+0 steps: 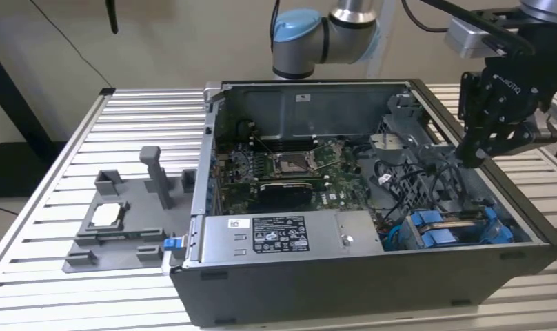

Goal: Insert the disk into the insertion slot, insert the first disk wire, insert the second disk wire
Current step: 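Insert the second disk wire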

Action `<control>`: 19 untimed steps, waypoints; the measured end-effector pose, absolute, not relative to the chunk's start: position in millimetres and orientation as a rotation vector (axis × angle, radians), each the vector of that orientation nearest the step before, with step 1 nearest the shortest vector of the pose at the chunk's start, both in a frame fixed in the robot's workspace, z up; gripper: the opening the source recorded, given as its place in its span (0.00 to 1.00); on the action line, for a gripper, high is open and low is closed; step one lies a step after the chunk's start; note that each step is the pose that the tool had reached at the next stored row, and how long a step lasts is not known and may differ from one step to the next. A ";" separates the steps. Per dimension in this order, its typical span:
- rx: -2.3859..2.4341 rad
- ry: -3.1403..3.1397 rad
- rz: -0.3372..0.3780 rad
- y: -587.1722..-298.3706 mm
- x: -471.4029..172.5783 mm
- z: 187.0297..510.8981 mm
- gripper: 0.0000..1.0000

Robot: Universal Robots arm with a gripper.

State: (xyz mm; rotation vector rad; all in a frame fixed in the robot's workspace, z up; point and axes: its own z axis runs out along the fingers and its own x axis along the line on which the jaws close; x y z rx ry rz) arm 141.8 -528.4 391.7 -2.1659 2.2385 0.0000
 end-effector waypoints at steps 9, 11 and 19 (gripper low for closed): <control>-2.143 2.213 -0.052 -527.3 119.6 391.7 0.27; -2.139 2.208 -0.061 -526.7 114.7 391.7 0.27; -2.151 2.209 -0.125 -518.7 101.1 390.9 0.27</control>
